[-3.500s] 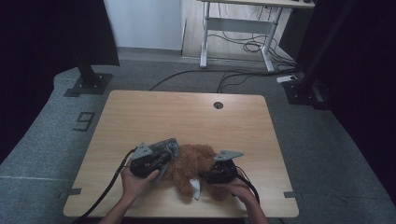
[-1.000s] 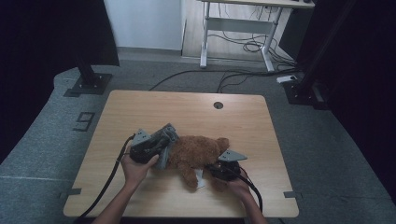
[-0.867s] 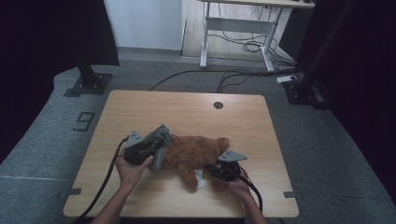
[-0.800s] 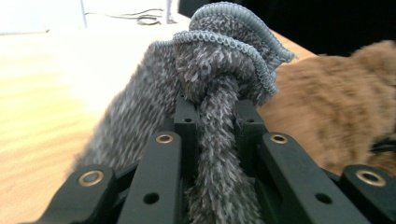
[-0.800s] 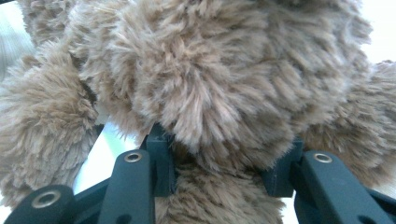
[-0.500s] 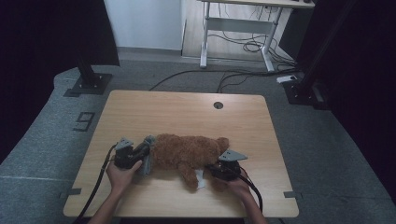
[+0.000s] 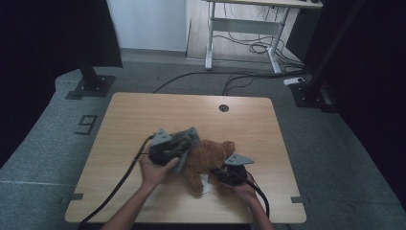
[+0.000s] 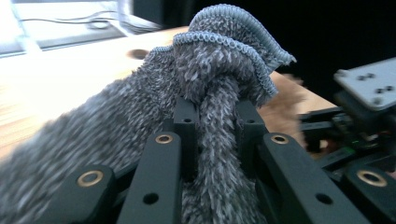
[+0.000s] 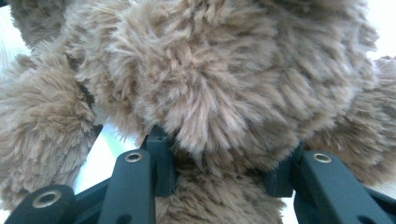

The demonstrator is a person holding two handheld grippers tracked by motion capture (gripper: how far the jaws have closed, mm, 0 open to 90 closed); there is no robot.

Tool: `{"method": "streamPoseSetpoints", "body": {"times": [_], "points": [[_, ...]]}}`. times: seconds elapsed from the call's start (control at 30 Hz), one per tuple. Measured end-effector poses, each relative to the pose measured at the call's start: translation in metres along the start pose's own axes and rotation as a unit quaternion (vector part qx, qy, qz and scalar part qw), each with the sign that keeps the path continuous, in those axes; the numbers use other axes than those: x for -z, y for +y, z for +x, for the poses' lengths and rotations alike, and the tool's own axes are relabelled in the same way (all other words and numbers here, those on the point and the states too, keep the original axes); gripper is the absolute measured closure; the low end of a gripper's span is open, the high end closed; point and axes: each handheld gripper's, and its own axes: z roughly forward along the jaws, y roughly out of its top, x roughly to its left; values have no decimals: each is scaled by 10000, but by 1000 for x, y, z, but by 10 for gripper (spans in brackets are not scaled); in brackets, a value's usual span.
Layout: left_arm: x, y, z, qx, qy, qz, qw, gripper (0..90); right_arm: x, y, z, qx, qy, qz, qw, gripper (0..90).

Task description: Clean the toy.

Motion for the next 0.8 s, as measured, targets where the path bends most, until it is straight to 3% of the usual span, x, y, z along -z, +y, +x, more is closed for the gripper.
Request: {"method": "streamPoseSetpoints", "body": {"times": [0.17, 0.27, 0.33, 0.47, 0.57, 0.7, 0.8], "points": [[-44, 2, -27, -152, -205, 197, 9995, 756, 0, -1, 0, -18, 10, 1, 10000, 547], [-50, 1, -32, -366, -85, 288, 9989, 756, 0, -1, -1, -7, 0, 4, 10000, 547], [-48, 0, -24, -314, -77, 399, 9987, 756, 0, -1, 0, -34, 10, 19, 10000, 547], [-32, -2, -10, -276, 170, 382, 9987, 755, 0, -1, -1, -35, 23, 16, 10000, 549], [-8, -9, 12, -258, 495, 329, 9979, 756, 0, -2, -1, -62, 25, 11, 10000, 550], [27, -24, 42, 154, 581, 75, 9982, 759, 0, -2, -1, -59, 68, -15, 10000, 550], [48, -33, 54, 238, 765, -37, 9968, 760, -1, -2, 0, -45, 76, 1, 10000, 552]]}}
